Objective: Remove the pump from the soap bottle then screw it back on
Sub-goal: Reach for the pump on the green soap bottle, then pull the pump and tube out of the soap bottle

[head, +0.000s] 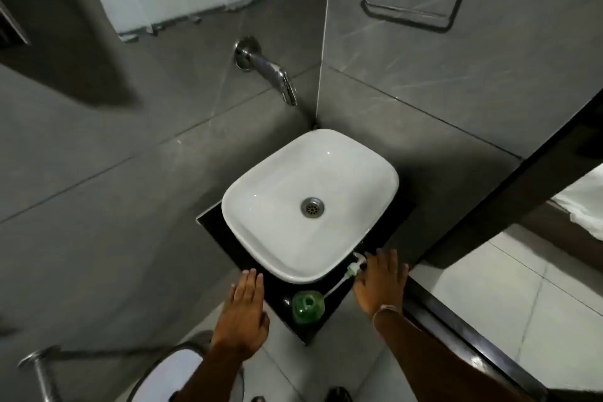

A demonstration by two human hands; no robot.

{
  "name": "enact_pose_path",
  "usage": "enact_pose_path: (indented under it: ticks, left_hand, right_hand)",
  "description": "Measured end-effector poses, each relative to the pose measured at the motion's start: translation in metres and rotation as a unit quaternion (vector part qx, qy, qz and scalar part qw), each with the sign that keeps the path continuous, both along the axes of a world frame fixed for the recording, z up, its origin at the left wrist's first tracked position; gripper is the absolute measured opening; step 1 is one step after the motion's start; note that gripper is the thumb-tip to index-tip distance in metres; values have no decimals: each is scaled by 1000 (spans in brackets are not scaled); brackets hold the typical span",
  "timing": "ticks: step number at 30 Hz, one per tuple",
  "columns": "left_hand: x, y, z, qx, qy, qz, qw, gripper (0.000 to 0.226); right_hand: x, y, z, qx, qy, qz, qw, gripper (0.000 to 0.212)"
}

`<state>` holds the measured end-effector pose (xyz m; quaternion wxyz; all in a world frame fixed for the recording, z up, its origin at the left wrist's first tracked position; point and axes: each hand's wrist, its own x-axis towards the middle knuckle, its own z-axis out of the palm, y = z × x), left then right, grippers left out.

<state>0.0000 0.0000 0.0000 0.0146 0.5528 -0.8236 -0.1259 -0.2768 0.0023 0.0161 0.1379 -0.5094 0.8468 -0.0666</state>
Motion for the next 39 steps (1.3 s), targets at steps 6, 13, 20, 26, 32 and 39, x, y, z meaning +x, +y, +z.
enact_pose_path:
  ticks: [6,13,20,26,32,39]
  left_hand:
    - [-32,11,-29,158,11,43,986,88]
    - [-46,6,-36,192,85,96,973,98]
    - [-52,4,-38,188,128,106,968,94]
    - [-51,3,-43,195,168,125,958,79]
    - [-51,6,-44,199,175,128,956,78]
    - [-52,7,-35,203,176,134,954,70]
  right_hand:
    - [0,-22,-17,135,-109,-165,971,53]
    - [0,-45,-33,131,-222,-289,922,75]
    - [2,-54,-28,105,-301,-329,889,70]
    - [1,-40,-11,67,-349,-391,849,64]
    - [19,22,31,-223,-416,-316,823,36]
    - [60,46,54,-263,-373,-182,871,47]
